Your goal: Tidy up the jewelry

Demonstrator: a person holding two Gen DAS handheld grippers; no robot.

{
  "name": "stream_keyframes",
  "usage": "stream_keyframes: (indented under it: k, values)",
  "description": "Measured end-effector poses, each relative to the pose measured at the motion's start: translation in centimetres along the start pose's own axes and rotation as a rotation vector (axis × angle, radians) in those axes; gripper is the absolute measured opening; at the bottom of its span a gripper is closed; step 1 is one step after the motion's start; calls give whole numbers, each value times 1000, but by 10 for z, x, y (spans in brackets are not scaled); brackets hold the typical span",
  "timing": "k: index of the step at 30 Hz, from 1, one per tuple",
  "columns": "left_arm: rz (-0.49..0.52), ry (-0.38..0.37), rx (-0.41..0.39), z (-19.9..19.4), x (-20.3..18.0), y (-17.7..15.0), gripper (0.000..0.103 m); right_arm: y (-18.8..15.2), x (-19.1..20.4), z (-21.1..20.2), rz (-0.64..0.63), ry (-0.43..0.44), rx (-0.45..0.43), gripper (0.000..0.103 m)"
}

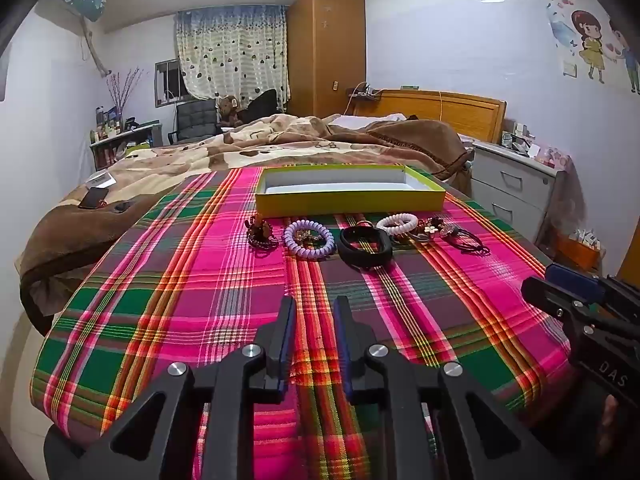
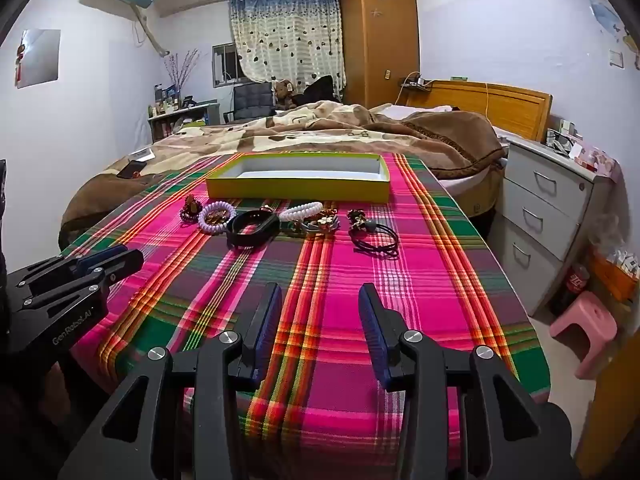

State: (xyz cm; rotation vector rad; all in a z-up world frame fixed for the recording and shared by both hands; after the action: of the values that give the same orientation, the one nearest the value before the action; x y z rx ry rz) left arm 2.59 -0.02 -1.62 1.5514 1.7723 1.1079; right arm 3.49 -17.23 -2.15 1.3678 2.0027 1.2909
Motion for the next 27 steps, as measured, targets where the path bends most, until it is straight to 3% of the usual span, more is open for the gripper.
stream_keyframes:
  k: [27]
  values:
    - [-32, 1, 0, 0, 7, -2, 18, -1, 1, 1, 3, -3, 7, 41]
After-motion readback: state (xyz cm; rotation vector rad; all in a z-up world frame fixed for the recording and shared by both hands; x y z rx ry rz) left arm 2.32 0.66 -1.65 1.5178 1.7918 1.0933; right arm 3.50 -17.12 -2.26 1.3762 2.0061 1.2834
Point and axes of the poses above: each gripper's, at about its wrist camera, not at the fingertips, and z roughly the way its jaws point, x to its left, y to its top, the point moved 3 cm from there along z, roughly the way its jaws point, and after that the axes turned 14 degrees about y, right-handed, at the moved point
